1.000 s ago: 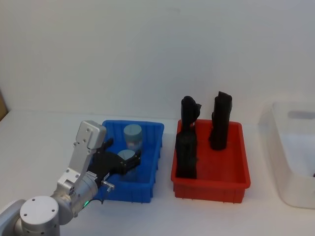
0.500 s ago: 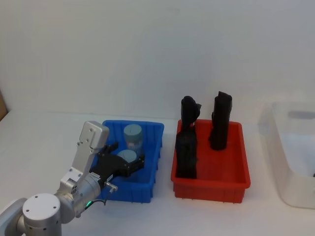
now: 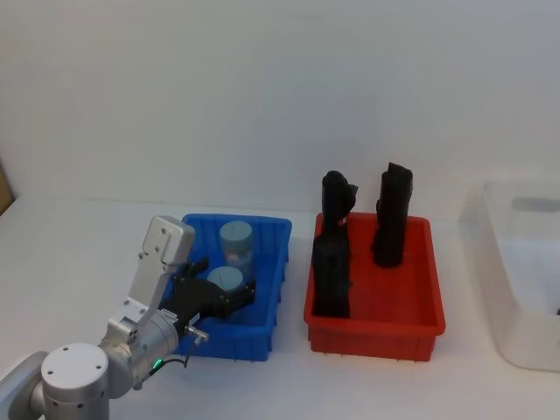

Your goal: Pick the cotton swabs from the blue box and place them into the white box.

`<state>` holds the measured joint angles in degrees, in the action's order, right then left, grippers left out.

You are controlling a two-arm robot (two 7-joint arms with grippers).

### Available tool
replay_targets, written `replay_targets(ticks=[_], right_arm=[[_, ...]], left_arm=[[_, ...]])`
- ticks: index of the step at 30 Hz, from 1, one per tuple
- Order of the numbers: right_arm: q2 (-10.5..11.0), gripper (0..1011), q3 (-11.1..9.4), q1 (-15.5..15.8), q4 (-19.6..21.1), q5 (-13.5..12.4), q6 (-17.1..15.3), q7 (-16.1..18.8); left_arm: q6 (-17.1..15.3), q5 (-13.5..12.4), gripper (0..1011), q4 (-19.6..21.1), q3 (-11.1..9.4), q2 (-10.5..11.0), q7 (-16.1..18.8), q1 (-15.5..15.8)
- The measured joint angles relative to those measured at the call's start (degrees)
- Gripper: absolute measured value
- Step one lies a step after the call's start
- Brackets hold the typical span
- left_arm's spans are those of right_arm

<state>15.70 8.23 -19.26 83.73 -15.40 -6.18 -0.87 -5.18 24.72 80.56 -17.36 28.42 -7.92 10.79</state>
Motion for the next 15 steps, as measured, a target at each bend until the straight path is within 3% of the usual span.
replay_targets(ticks=[15], right_arm=[[0.0, 1001, 0.0, 0.0, 0.0, 0.0, 0.0, 0.0]], left_arm=[[-2.3, -0.6, 1003, 0.3, 0.0, -0.4, 0.5, 0.0]])
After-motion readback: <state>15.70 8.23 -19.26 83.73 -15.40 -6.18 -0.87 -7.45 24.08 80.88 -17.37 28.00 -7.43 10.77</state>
